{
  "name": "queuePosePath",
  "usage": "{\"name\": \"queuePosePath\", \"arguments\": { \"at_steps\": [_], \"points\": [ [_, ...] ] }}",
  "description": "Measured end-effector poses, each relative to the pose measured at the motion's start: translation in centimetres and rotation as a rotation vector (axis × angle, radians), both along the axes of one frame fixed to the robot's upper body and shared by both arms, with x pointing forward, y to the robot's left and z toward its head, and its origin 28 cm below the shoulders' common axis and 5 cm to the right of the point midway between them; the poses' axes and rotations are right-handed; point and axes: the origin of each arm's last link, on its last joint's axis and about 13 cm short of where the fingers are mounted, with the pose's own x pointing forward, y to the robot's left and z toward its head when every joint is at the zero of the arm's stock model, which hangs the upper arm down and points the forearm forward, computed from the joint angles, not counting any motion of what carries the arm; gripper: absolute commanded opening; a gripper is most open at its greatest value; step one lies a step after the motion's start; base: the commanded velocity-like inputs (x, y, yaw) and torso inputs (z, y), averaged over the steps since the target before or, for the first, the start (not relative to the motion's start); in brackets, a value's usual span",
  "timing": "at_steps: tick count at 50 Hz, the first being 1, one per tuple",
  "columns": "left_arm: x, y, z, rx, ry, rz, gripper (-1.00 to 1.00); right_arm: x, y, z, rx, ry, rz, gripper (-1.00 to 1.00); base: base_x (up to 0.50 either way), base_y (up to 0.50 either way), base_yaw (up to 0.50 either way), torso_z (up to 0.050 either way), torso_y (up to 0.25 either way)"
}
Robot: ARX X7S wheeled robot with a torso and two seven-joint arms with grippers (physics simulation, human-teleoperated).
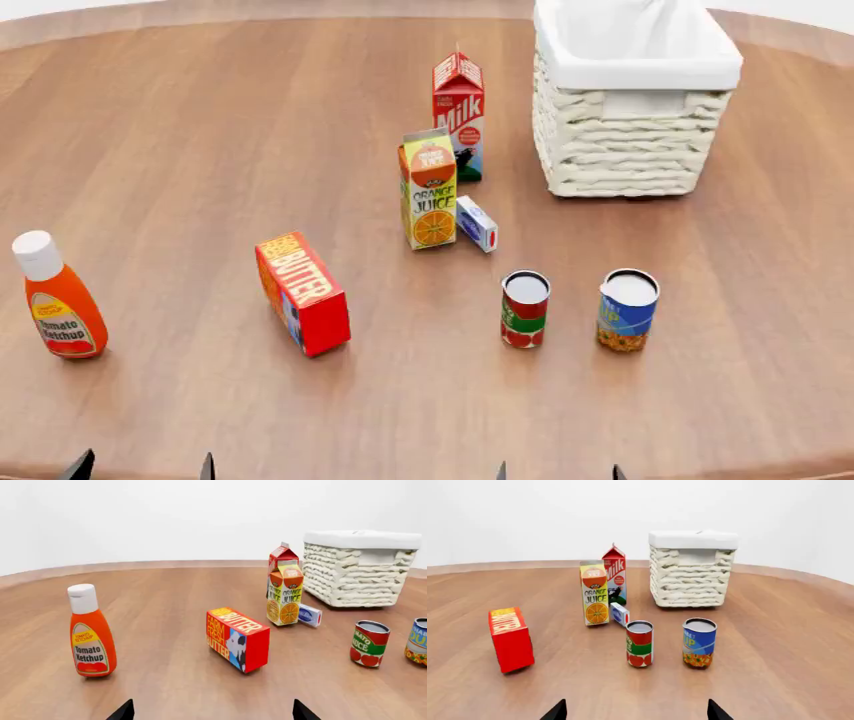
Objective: Pick up the alphabet soup and the tomato sauce, and put them in the basket.
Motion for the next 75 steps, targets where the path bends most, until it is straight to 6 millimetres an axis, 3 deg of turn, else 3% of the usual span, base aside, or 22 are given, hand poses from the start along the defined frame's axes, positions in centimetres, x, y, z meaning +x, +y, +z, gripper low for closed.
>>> {"name": "queuePosePath", "arguments": {
  "at_steps": [22,29,38,51,61,75],
  "points": [
    [-0.1,0.5,0.5,-0.001,-0.007,0.037,1.00,-0.1,0.3,0.8,-0.048,-0.052,0.024,1.00,0.00,0.00,0.00,0.000,0.000],
    [0.0,1.5,2.9,0.039,-0.080,0.078,1.00,0.8,-0.1,3.3,-0.062,-0.142,0.002,1.00,0.00,0.00,0.00,0.000,0.000],
    [-0.3,2.5,8.2,0.106,-0.228,0.124,1.00,1.7,-0.9,8.2,-0.059,-0.280,-0.030,1.00,0.00,0.00,0.00,0.000,0.000],
    [-2.9,3.2,14.8,0.196,-0.434,0.168,1.00,0.5,-1.3,14.3,-0.024,-0.459,-0.032,1.00,0.00,0.00,0.00,0.000,0.000],
    [-4.7,3.1,16.6,0.212,-0.534,0.165,1.00,-0.7,-1.2,16.0,-0.018,-0.527,-0.012,1.00,0.00,0.00,0.00,0.047,0.040],
    [-5.6,3.1,17.5,0.207,-0.587,0.160,1.00,-1.6,-0.8,16.9,-0.015,-0.569,0.018,1.00,0.00,0.00,0.00,0.050,0.044]
  ]
}}
